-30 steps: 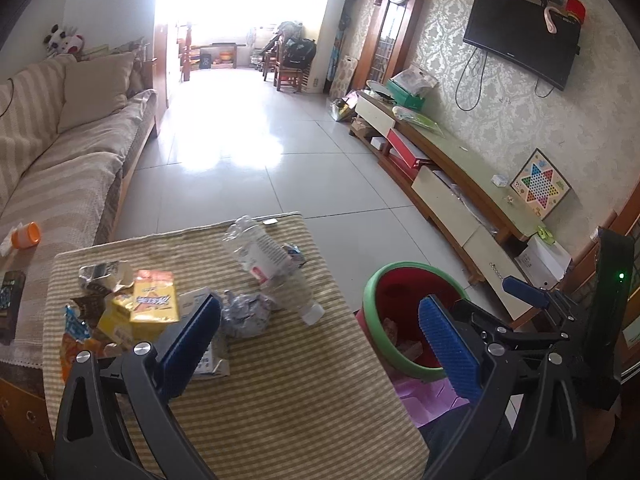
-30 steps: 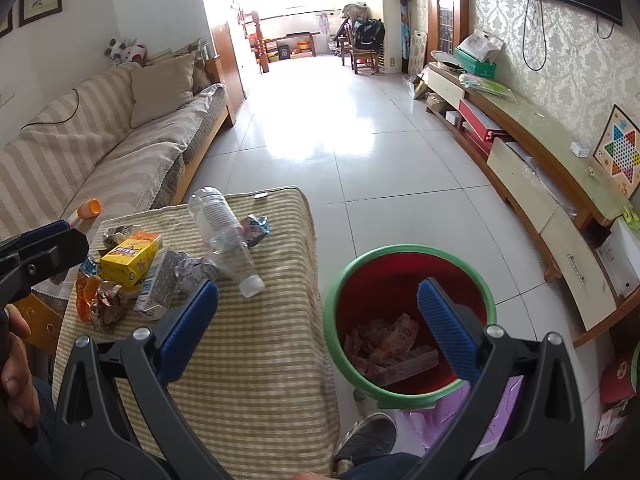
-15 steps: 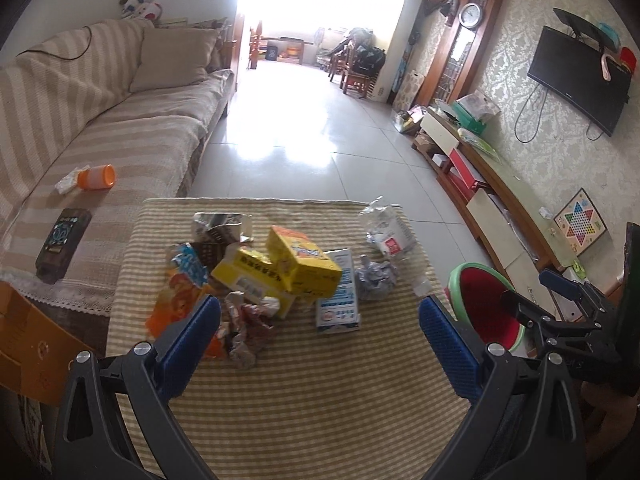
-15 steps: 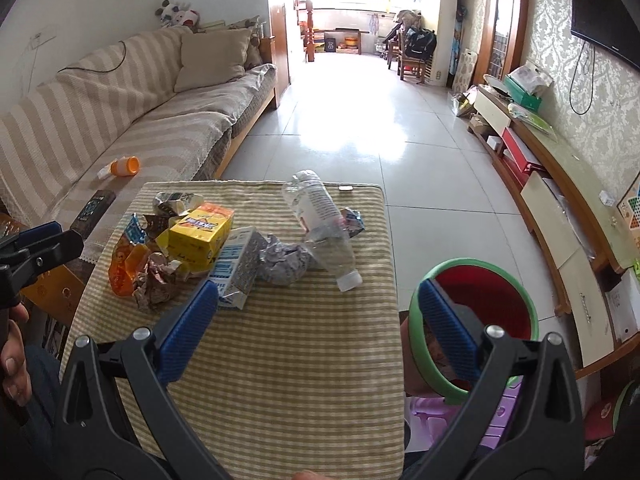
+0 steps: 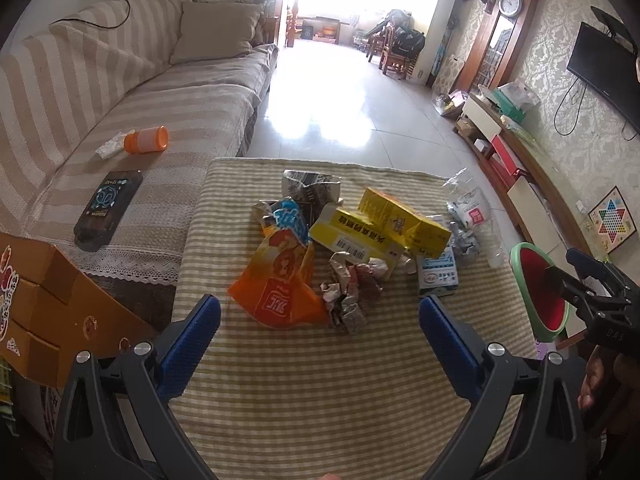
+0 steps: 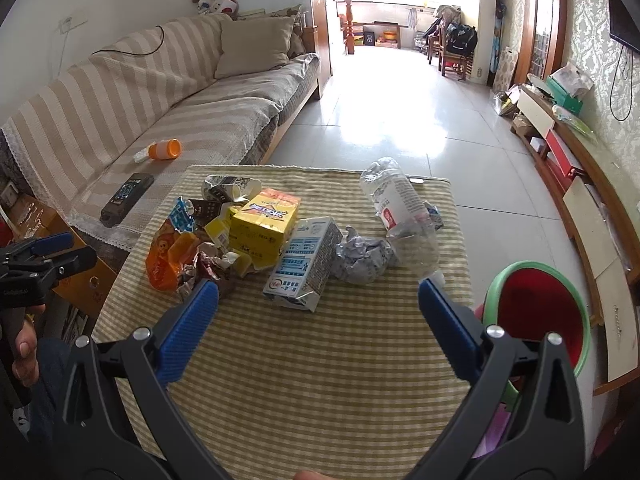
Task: Collect trash
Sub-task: 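Move both open tools back over the coffee table, then grasp the clear plastic bottle with the right tool while the left tool grasps the orange chip bag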
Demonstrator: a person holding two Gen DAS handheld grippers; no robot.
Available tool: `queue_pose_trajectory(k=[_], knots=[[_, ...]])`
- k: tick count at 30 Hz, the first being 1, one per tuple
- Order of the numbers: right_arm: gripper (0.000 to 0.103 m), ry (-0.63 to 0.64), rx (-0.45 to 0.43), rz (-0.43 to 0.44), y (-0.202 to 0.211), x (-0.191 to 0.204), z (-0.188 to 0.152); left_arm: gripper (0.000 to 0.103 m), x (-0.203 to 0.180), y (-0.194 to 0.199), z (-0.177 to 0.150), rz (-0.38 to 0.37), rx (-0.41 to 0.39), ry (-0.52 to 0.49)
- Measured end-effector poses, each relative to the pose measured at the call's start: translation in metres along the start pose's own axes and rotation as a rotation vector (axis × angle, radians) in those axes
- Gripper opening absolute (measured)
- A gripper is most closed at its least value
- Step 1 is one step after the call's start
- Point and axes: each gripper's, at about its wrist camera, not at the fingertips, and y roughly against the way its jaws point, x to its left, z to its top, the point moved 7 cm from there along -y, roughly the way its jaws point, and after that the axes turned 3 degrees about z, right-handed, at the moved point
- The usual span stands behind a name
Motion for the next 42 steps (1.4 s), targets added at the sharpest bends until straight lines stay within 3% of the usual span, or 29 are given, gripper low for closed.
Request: queue_pose_trajectory(k=[9, 24, 42], knots=[[0.099, 0.018, 0.059, -0.064, -0.023, -0.022, -0.003, 0.095, 0.025, -0.037, -0.002, 0.011, 0.072, 0.078], [0.099, 0.015, 0.102, -0.175, -0.09, -0.087, 0.02, 0.095, 0.027, -0.106, 0.015, 0.02, 0.148, 0.041], [0.099, 0.088, 0.144, -0.231, -0.157, -0.105, 0.039, 0.094, 0.024, -0.157, 0.024, 0.043, 0.203, -0.014]])
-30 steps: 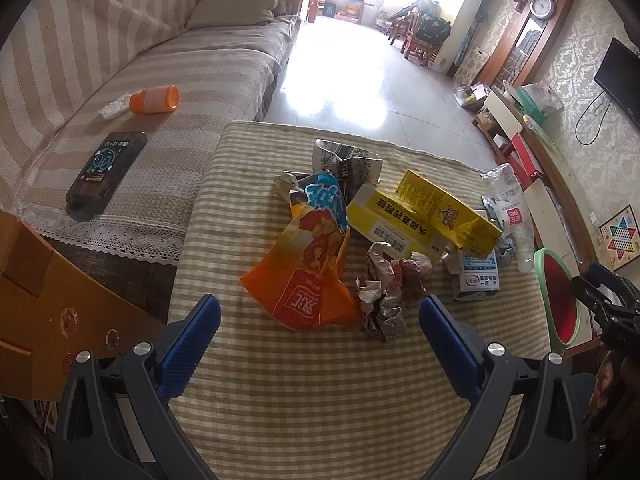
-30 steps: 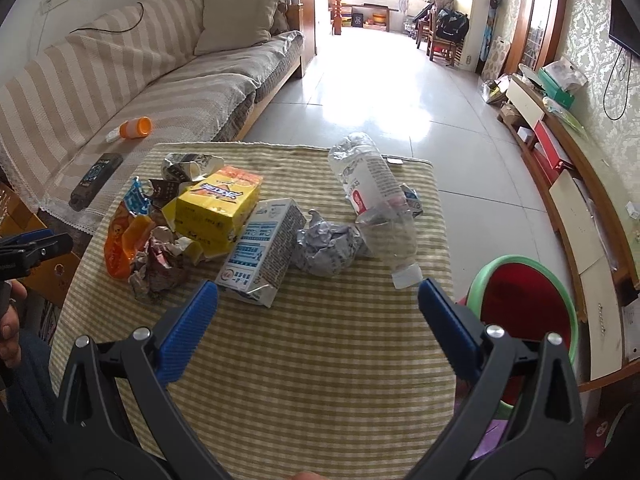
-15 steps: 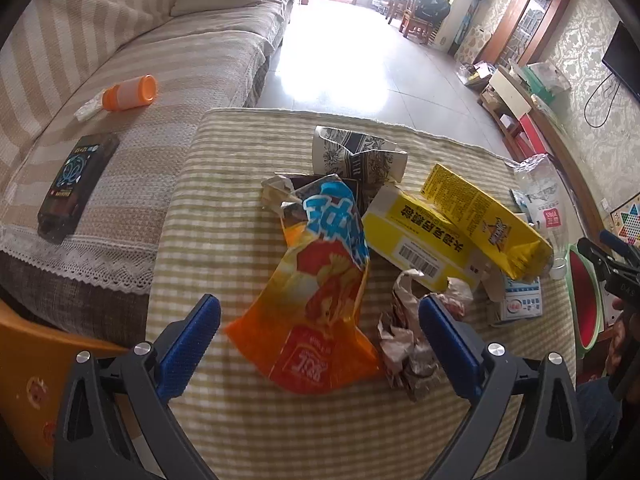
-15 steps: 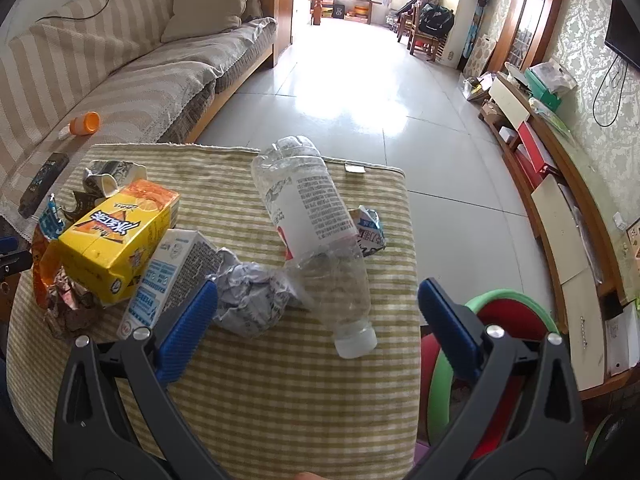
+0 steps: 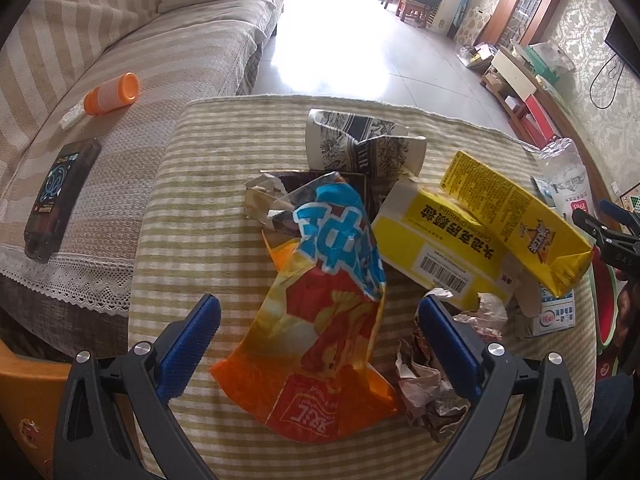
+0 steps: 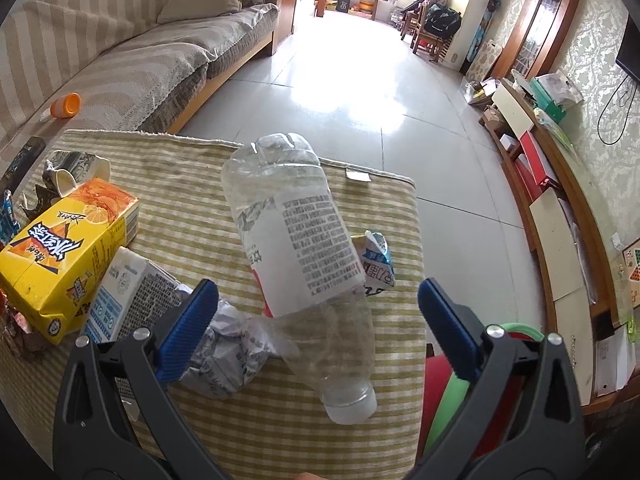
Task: Collect trash
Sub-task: 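Grasp the clear plastic bottle with the right tool while the left tool grasps the orange chip bag, then lift the bottle and chip bag and carry both over the red bin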
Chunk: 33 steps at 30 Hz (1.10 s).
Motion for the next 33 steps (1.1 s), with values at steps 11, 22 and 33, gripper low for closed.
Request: queue_pose_trajectory(k=[11, 22, 33], knots=[[0.08, 0.008, 0.039, -0.002, -0.015, 0.005, -0.01, 0.071, 0.012, -0.01, -0.006, -0.032, 0.034, 0.05], [0.056, -0.016, 0.024, 0.035, 0.005, 0.002, -0.015, 0.062, 0.013, 0.012, -0.007, -0.026, -0.035, 0.086], [0.056, -0.047, -0.04, 0.068, 0.059, 0.0, -0.015, 0.062, 0.016, 0.061, -0.009, -0.016, -0.112, 0.102]])
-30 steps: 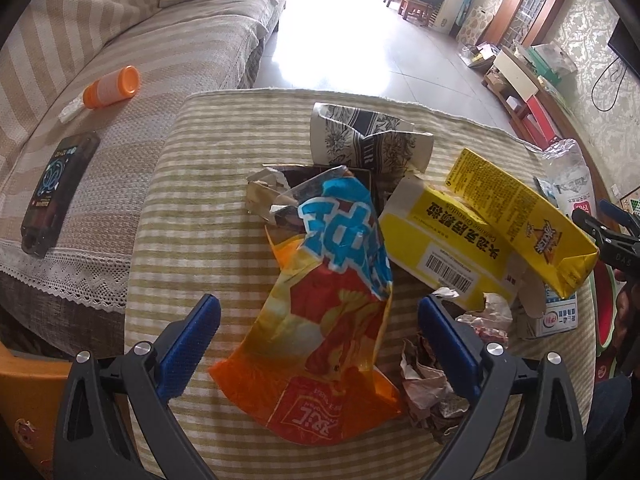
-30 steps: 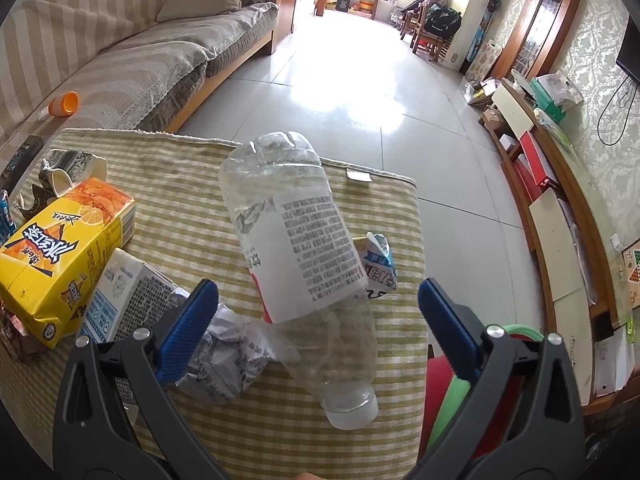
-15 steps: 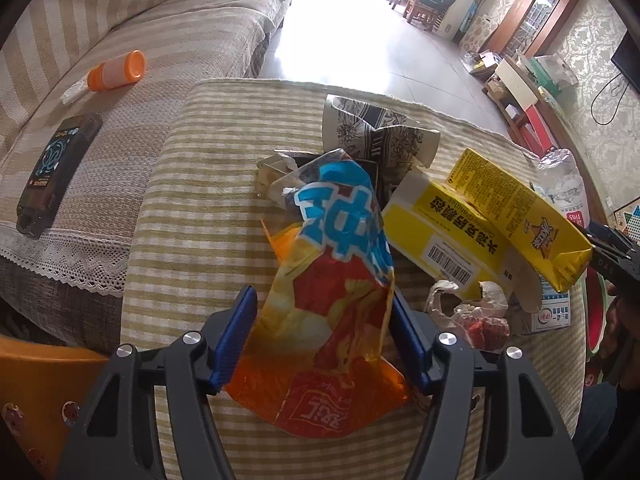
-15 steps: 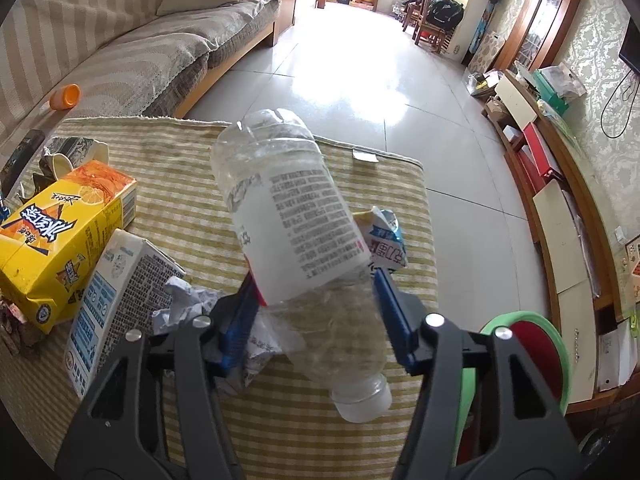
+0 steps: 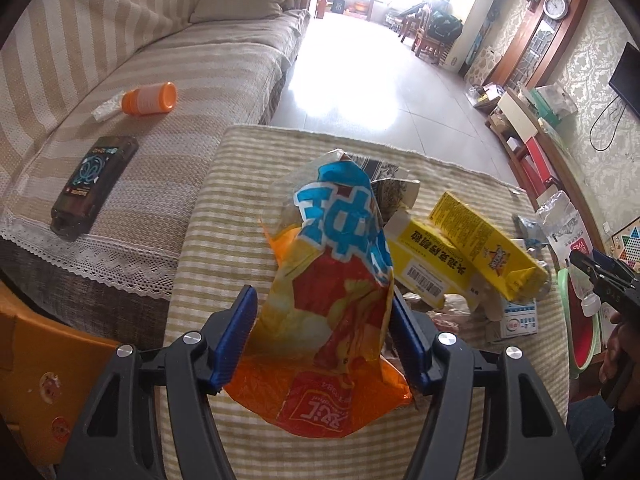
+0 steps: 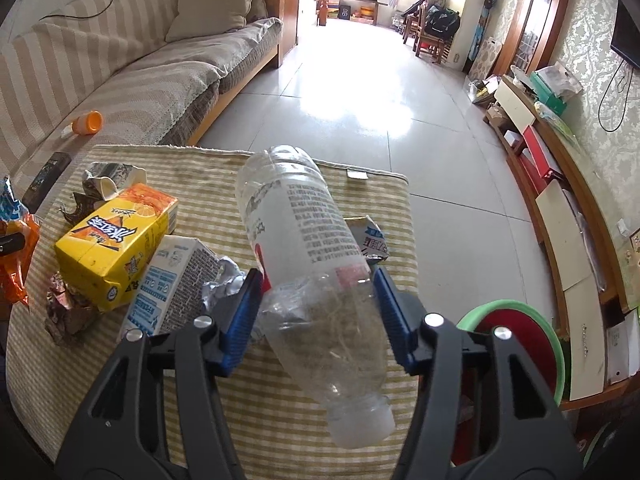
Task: Collect trash
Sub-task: 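Lift the bottle and chip bag and carry both over the red bin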
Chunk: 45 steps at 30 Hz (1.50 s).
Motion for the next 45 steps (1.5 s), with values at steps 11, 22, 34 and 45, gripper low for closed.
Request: queue_pose_trajectory(k=[11, 22, 34, 45], knots=[[0.056, -0.016, -0.073, 0.045, 0.064, 0.011, -0.004, 0.062, -0.017, 0.056, -0.011, -0.026, -0.069, -0.03], [0.055, -0.01, -0.127, 0.076, 0.107, 0.026, -0.01, 0.056, -0.034, 0.096, -0.019, -0.041, -0.112, -0.065], [0.055, -0.035, -0.167, 0.091, 0.129, 0.017, -0.012, 0.054, -0.071, 0.11, -0.019, -0.065, -0.127, -0.126], [0.055, -0.114, -0.194, 0.078, 0.138, -0.026, -0.019, 0.054, -0.146, 0.107, -0.012, -0.124, -0.12, -0.229]])
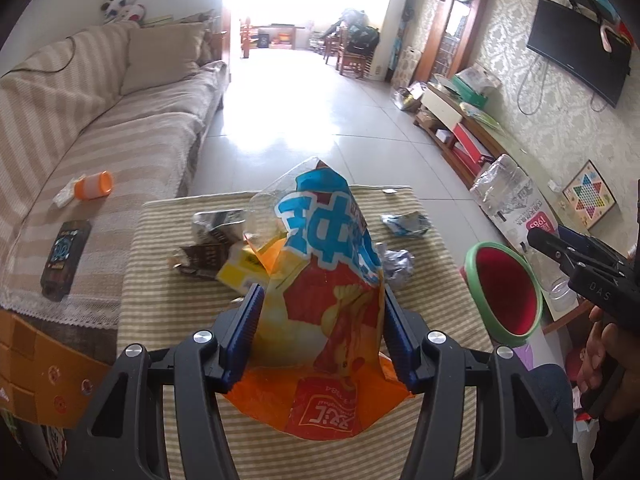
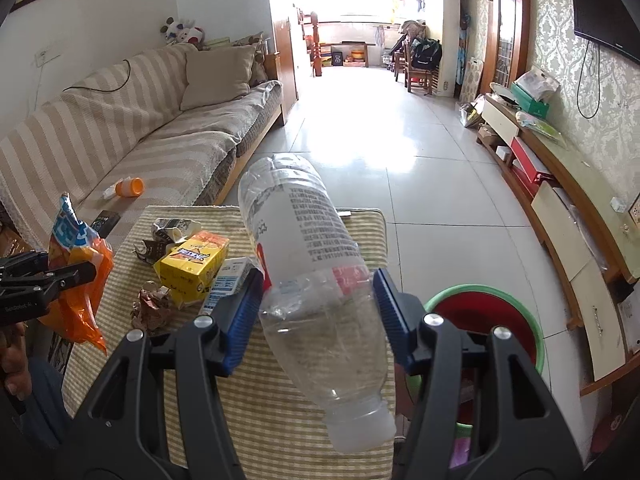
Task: Collect trash
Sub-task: 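Lift the bottle and chip bag and carry both over the red bin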
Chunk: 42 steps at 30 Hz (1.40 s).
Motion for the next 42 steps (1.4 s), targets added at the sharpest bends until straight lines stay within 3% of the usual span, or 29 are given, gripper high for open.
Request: queue_pose_trajectory(k=[15, 28, 34, 42], knots=[[0.055, -0.164, -0.029, -0.121, 0.029, -0.134, -0.015, 0.054, -0.161, -0.044, 0.036, -0.153, 0.022, -0.18], [0.055, -0.282, 0.001, -0.187, 0.03, -0.23, -0.05, 0.054, -0.296, -0.102, 0.027, -0.274, 0.093, -0.288], [0.055, -0.309, 0.007, -0.196, 0.022, -0.251, -0.057, 0.054, -0.328, -0.118, 0.03, -0.311, 0.117, -0.302], [0.055, -0.327, 0.011, -0.187, 0.013, -0.254, -0.062, 0.054, -0.339, -0.134, 0.033, -0.323, 0.142, -0.305]])
